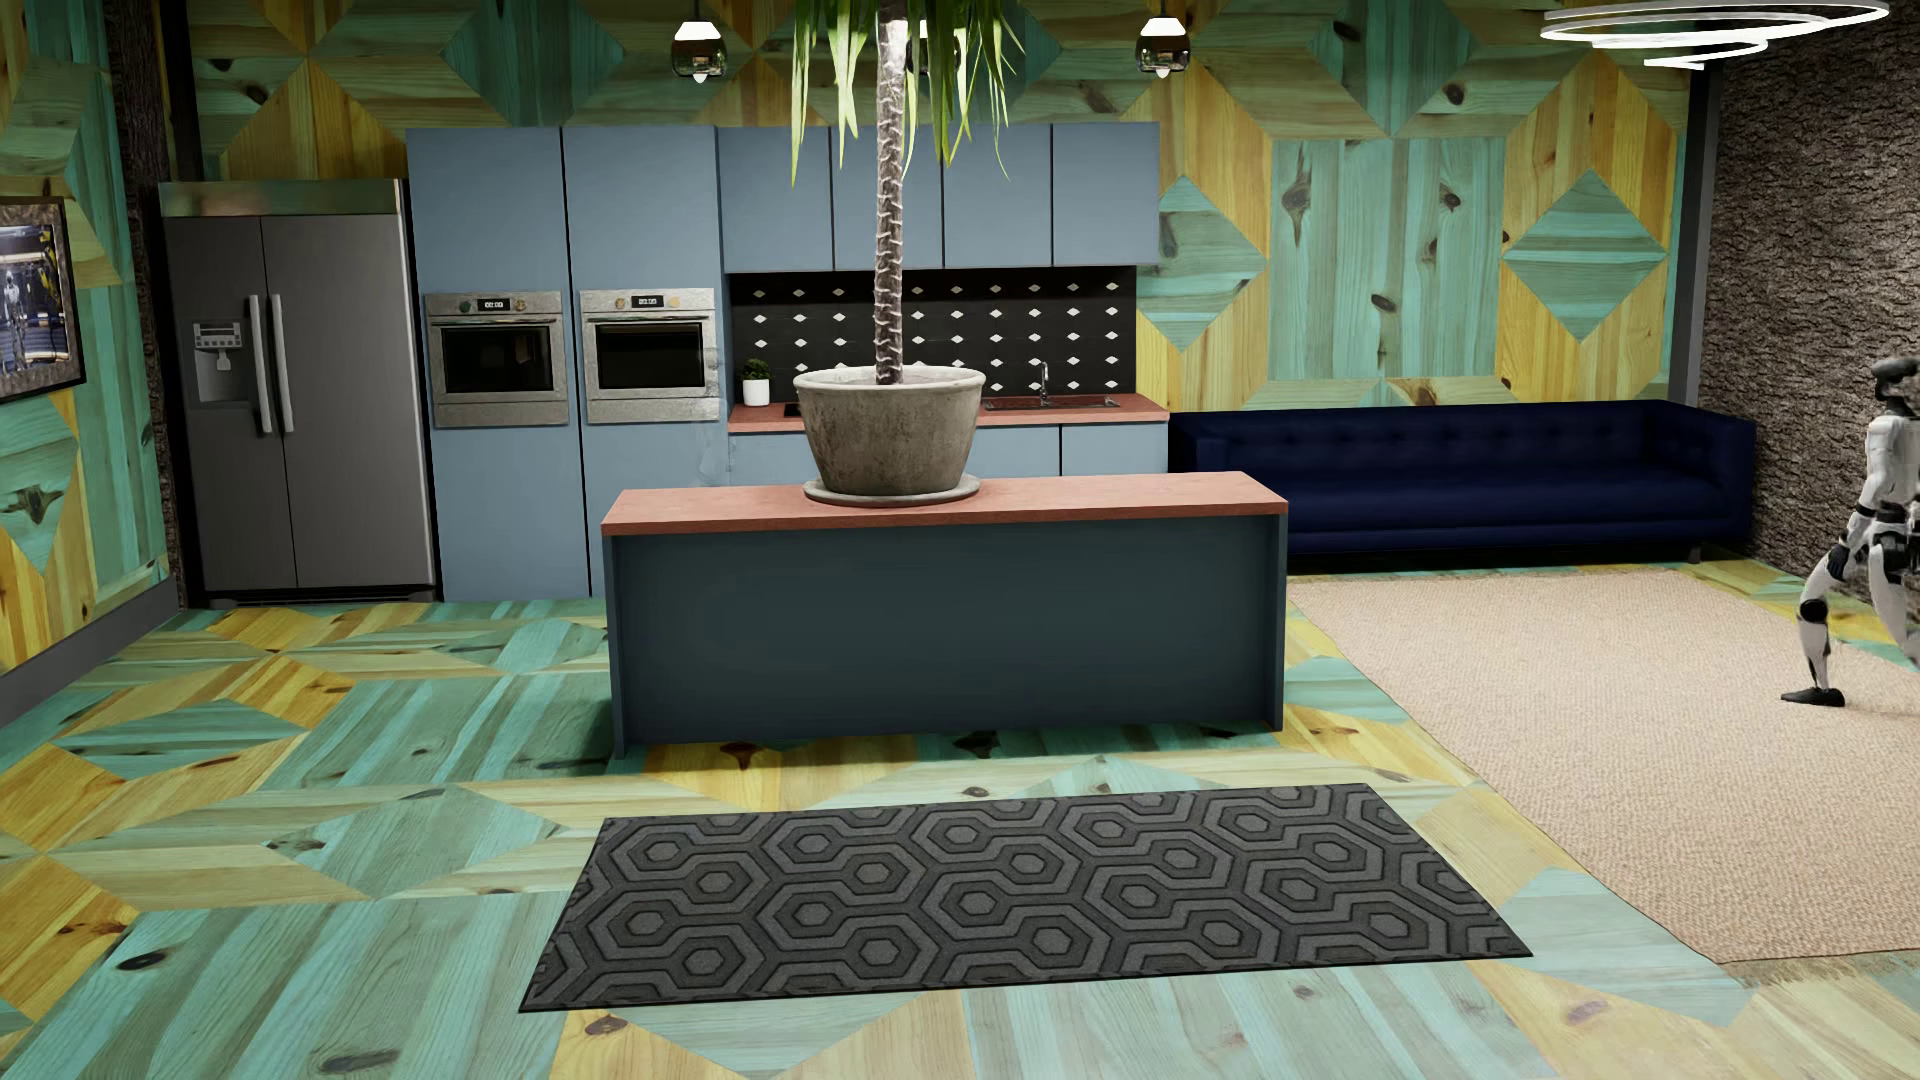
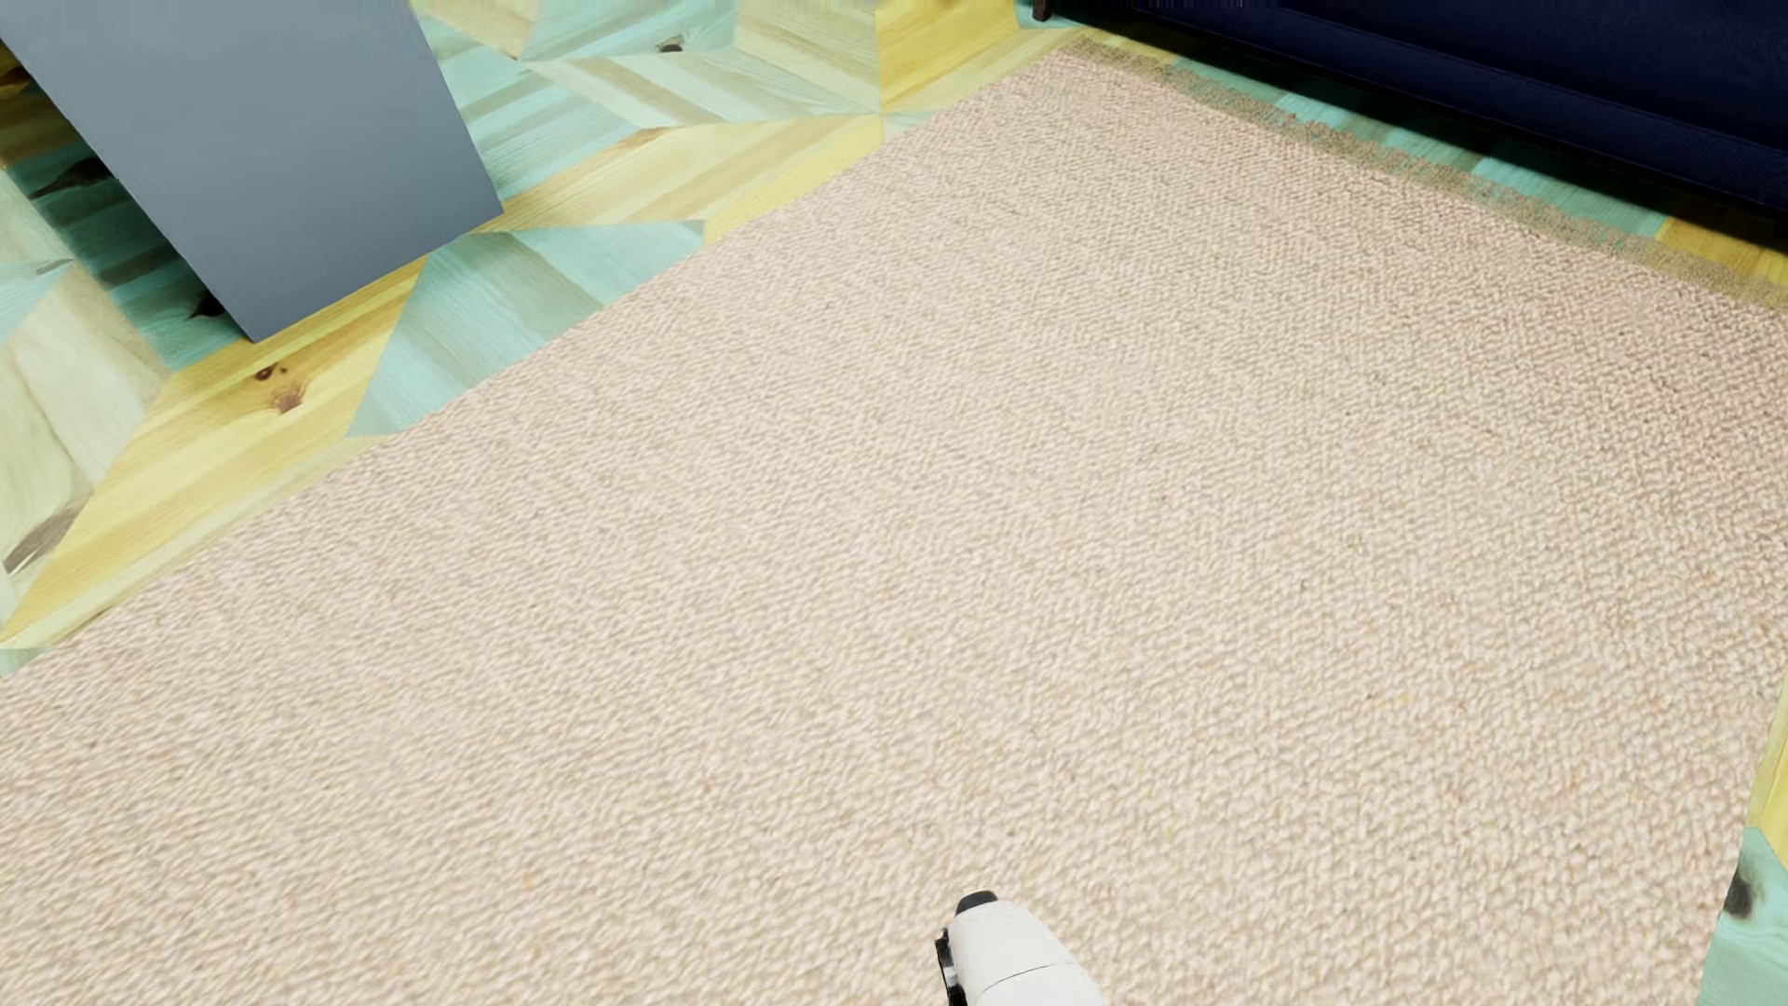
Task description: Walk around the plant
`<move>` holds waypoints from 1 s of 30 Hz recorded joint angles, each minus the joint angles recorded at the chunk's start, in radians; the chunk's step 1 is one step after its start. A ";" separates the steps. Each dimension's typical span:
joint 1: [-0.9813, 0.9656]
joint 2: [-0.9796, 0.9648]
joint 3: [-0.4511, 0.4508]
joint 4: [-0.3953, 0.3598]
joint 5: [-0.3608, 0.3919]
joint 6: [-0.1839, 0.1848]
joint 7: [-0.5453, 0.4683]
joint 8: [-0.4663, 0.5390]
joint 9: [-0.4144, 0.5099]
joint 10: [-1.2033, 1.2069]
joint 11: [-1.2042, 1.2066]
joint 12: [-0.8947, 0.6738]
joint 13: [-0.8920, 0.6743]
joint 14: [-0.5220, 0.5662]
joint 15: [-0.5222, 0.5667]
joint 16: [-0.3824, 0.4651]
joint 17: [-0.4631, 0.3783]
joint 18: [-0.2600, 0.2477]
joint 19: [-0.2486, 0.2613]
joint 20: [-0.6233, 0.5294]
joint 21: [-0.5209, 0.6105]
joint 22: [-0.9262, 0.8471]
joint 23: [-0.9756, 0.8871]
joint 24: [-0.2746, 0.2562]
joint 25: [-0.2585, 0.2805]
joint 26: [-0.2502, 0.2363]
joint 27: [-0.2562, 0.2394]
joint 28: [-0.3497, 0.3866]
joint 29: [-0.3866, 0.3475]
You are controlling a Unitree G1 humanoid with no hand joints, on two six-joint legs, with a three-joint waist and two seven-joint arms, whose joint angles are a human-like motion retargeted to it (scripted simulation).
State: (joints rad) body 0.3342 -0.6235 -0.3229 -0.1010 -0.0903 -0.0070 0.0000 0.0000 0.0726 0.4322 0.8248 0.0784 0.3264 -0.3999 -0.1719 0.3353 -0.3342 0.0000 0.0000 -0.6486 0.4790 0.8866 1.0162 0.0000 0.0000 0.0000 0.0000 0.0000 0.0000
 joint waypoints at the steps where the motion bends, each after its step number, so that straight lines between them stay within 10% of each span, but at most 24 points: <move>1: 0.001 0.030 -0.005 0.018 0.012 0.015 0.000 0.000 -0.001 0.064 0.046 0.016 0.006 0.105 -0.035 0.001 -0.010 0.000 0.000 -0.053 0.009 0.011 -0.009 0.000 0.000 0.000 0.000 0.000 0.000; 4: -0.228 0.185 0.050 0.061 0.065 0.009 0.000 0.000 0.014 0.576 0.062 0.083 -0.023 0.503 -0.145 -0.001 0.005 0.000 0.000 -0.067 0.001 0.021 -0.013 0.000 0.000 0.000 0.000 0.000 0.000; 7: -0.535 0.427 0.228 0.027 0.083 -0.030 0.000 0.000 0.039 0.881 -0.069 0.141 -0.056 0.480 -0.183 0.004 0.007 0.000 0.000 -0.042 0.009 0.024 -0.091 0.000 0.000 0.000 0.000 0.000 0.000; 11: -0.761 0.752 0.428 -0.010 0.069 -0.063 0.000 0.000 0.048 0.248 -0.300 0.212 -0.118 0.599 -0.170 0.029 -0.025 0.000 0.000 -0.017 -0.007 -0.018 -0.217 0.000 0.000 0.000 0.000 0.000 0.000; 14: -0.838 0.893 0.494 -0.003 0.058 -0.066 0.000 0.000 0.019 0.012 -0.330 0.237 -0.176 0.151 -0.218 0.028 -0.051 0.000 0.000 -0.025 -0.029 -0.006 -0.258 0.000 0.000 0.000 0.000 0.000 0.000; 16: -0.893 0.936 0.536 -0.014 0.036 -0.085 0.000 0.000 0.017 0.092 -0.271 0.245 -0.173 0.480 -0.151 0.032 -0.039 0.000 0.000 -0.040 -0.067 0.001 -0.239 0.000 0.000 0.000 0.000 0.000 0.000; 19: -0.839 0.788 0.477 -0.098 -0.033 -0.131 0.000 0.000 0.007 0.249 0.155 0.220 -0.122 0.658 0.279 0.025 -0.005 0.000 0.000 -0.063 -0.052 0.045 -0.164 0.000 0.000 0.000 0.000 0.000 0.000; 24: -0.377 0.334 0.210 -0.111 -0.033 -0.073 0.000 0.000 0.042 0.073 0.414 0.102 -0.059 0.309 -0.080 0.040 -0.012 0.000 0.000 0.008 0.010 -0.038 -0.146 0.000 0.000 0.000 0.000 0.000 0.000; 28: -0.094 0.192 0.095 -0.067 -0.040 -0.047 0.000 0.000 0.009 -0.031 -0.235 -0.013 -0.009 0.025 0.070 0.077 -0.019 0.000 0.000 0.093 0.000 -0.121 -0.122 0.000 0.000 0.000 0.000 0.000 0.000; 30: -0.033 0.159 0.065 -0.050 -0.040 -0.039 0.000 0.000 -0.010 -0.010 -0.315 -0.038 -0.006 0.056 0.071 0.087 -0.017 0.000 0.000 0.124 0.006 -0.146 -0.090 0.000 0.000 0.000 0.000 0.000 0.000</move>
State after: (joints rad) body 0.3016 -0.4645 -0.2576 -0.1505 -0.1299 -0.0456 0.0000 0.0000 0.0630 0.4221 0.5094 0.0408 0.3209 -0.3441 -0.1005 0.4226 -0.3507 0.0000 0.0000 -0.5241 0.4850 0.7402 0.9263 0.0000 0.0000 0.0000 0.0000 0.0000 0.0000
